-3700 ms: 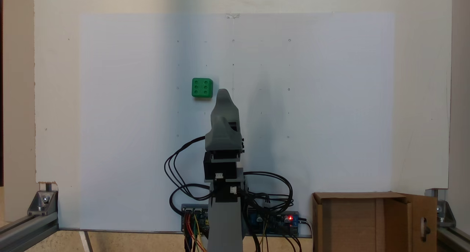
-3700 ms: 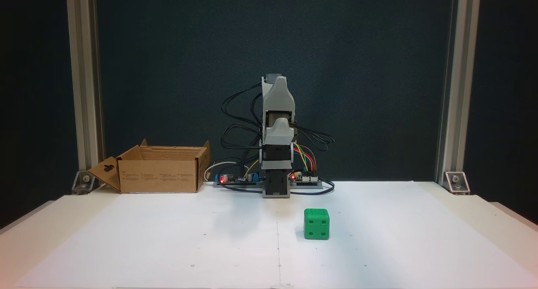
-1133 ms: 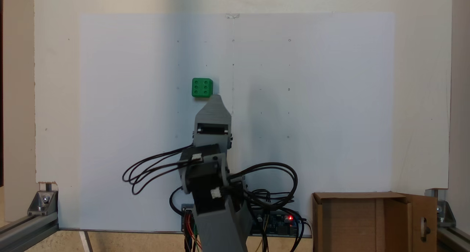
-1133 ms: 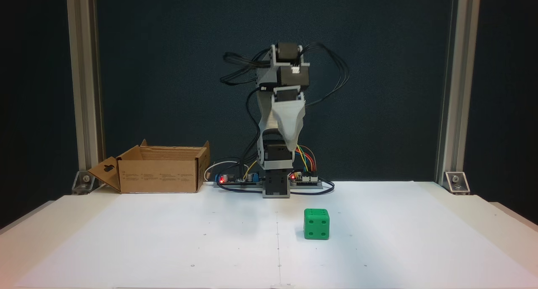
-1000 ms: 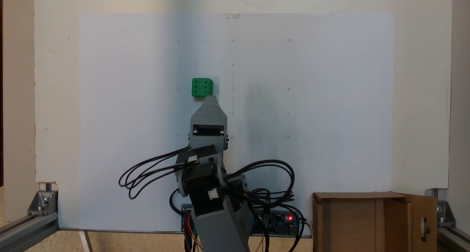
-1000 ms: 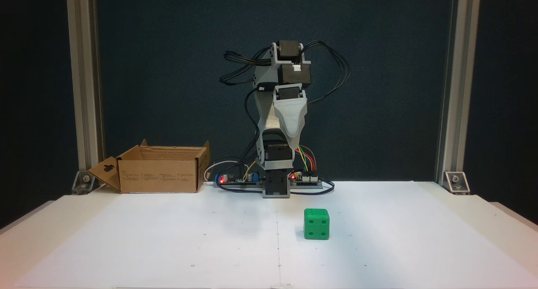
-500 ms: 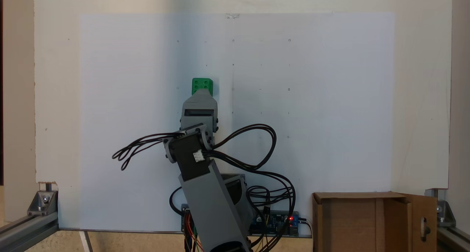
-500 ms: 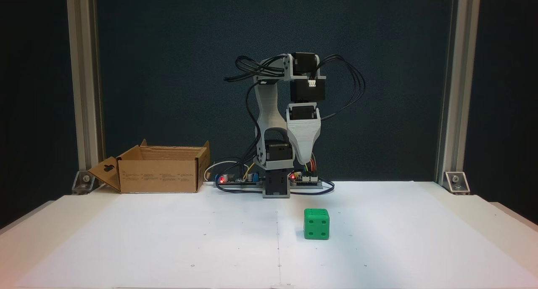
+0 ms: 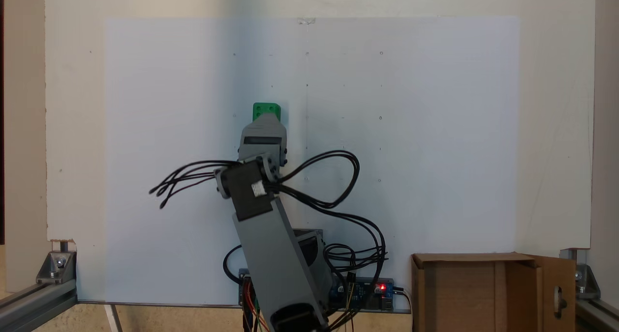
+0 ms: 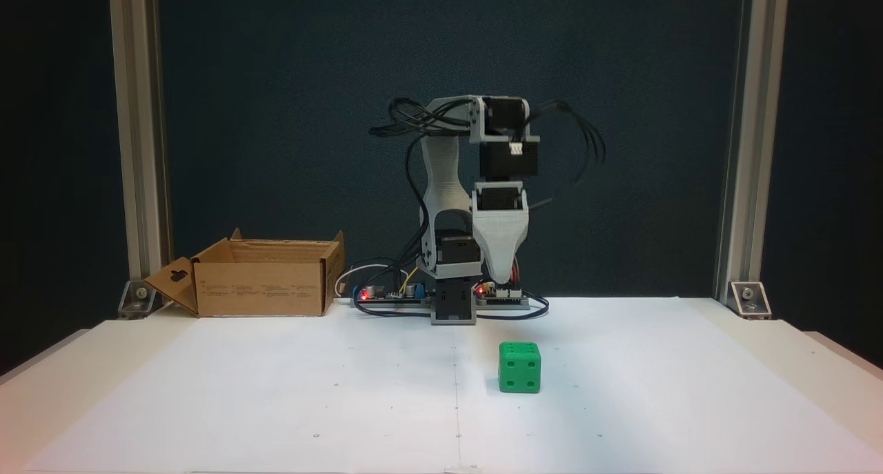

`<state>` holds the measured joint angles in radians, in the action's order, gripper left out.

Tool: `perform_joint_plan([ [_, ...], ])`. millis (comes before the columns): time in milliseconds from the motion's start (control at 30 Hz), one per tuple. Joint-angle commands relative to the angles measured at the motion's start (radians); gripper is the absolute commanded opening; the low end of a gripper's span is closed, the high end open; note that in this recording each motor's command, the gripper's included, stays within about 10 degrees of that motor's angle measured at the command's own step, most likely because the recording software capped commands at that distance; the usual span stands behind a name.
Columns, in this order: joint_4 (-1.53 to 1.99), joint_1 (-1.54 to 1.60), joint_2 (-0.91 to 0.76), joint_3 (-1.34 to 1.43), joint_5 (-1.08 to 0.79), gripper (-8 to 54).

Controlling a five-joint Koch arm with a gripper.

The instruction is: Grasp a green dice and put it in the bin.

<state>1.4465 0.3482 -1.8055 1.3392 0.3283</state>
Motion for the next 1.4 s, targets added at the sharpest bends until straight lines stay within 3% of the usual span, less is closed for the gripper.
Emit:
perform_joint_plan([
  [0,-0.026,0.008,0.000,-0.035,0.063,42.6],
  [1033,-0.253,-0.017,0.192,-0.040,0.064,42.4],
  [1367,-0.270,-0.064,0.192,-0.040,0.241,42.3],
])
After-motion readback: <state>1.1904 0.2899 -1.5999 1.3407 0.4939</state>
